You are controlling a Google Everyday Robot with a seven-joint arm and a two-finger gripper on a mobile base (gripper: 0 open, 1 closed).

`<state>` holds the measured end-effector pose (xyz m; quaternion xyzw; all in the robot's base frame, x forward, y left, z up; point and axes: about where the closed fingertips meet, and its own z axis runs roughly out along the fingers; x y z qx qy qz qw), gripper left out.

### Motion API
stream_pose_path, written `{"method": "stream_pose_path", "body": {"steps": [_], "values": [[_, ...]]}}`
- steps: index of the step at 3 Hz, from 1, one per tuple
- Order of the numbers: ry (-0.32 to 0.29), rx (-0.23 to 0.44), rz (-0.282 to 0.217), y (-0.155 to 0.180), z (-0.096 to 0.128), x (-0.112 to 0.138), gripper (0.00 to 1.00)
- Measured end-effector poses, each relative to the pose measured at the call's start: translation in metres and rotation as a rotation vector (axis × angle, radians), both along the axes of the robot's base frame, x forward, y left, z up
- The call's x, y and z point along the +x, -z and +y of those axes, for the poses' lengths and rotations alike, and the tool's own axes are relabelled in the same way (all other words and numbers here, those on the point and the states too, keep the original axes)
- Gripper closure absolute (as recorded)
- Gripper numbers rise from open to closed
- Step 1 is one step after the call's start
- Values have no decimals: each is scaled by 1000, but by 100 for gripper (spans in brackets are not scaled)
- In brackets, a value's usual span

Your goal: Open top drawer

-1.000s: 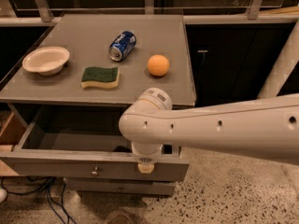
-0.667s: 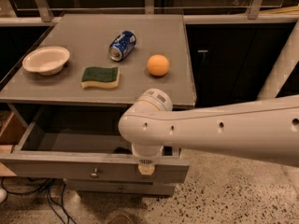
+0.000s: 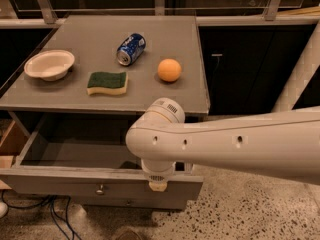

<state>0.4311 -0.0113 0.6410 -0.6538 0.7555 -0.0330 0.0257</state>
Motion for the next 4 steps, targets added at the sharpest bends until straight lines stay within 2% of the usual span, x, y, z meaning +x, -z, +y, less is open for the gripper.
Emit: {"method": "stream_pose_path", "body": {"steps": [4], "values": [[28,-6,8,-2,-3,-17,100]]}}
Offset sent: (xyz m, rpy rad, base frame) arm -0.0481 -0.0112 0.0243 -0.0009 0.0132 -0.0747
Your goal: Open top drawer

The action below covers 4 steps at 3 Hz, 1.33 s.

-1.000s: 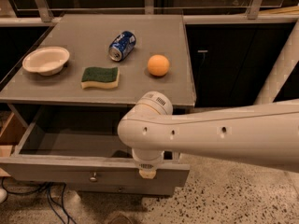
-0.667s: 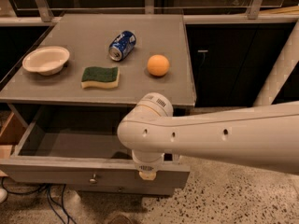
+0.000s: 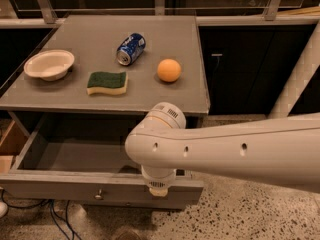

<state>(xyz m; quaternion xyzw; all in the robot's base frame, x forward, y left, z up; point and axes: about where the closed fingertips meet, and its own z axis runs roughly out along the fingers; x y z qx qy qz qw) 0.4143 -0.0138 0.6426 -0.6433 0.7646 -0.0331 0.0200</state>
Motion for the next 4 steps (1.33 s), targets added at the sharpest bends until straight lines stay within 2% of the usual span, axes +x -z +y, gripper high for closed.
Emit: {"method": "stream_pose_path", "body": {"steps": [1,2,3,4], "values": [[8,-3,3,-1,-2,-6,98],[8,-3,3,-1,-2,-6,87],[8,-3,3,-1,-2,-6,69],[8,-3,3,-1,-2,-6,46]]}}
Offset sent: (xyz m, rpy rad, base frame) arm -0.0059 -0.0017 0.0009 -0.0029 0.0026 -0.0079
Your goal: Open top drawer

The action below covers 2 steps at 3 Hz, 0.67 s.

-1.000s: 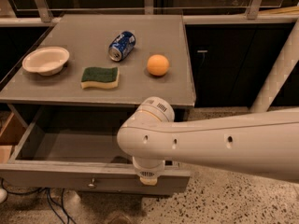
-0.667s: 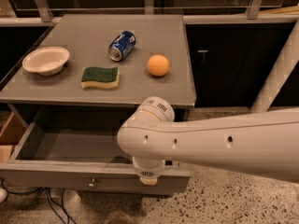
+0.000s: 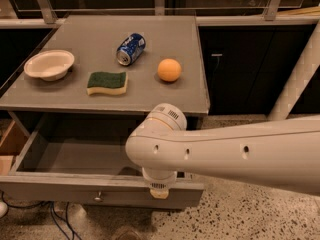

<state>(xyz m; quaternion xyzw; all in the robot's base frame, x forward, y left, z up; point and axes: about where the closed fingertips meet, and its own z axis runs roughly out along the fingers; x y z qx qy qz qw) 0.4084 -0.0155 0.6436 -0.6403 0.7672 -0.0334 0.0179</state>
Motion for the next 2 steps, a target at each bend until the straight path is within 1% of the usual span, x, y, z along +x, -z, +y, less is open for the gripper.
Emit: {"method": "stream_pose_path", "body": {"steps": [1,2], "values": [[0,0,0,0,0,0,21],[0,0,0,0,0,0,1]]}}
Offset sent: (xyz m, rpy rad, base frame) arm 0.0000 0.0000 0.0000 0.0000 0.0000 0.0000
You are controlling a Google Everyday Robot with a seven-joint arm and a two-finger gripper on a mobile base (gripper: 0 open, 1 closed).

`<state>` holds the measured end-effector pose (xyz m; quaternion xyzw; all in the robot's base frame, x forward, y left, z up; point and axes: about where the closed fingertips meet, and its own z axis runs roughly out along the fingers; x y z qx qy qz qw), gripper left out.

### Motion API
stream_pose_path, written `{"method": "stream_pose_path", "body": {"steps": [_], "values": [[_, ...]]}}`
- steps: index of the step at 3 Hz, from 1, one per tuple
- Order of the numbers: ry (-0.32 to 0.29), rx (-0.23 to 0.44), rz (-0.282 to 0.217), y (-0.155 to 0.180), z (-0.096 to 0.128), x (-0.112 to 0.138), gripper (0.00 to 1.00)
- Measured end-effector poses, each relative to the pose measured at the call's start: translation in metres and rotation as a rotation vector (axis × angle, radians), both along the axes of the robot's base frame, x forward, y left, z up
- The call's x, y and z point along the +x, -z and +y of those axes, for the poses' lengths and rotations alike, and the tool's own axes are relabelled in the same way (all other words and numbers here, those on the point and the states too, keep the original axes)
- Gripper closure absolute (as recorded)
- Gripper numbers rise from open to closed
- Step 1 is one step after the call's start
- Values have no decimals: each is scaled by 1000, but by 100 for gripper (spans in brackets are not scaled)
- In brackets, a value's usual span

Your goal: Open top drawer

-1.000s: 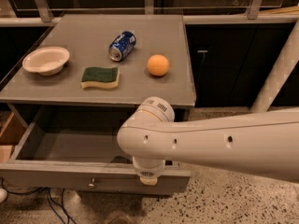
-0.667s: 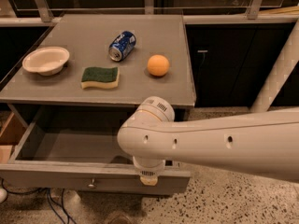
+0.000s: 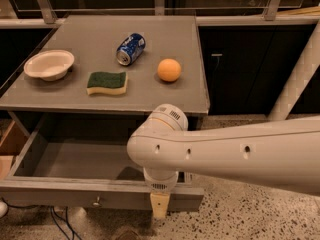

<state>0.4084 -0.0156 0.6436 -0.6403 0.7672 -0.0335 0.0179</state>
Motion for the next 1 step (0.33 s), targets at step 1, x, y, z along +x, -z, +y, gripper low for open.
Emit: {"method": "stream_pose_path", "body": {"steps": [1], "values": [[0,0,0,0,0,0,0]]}}
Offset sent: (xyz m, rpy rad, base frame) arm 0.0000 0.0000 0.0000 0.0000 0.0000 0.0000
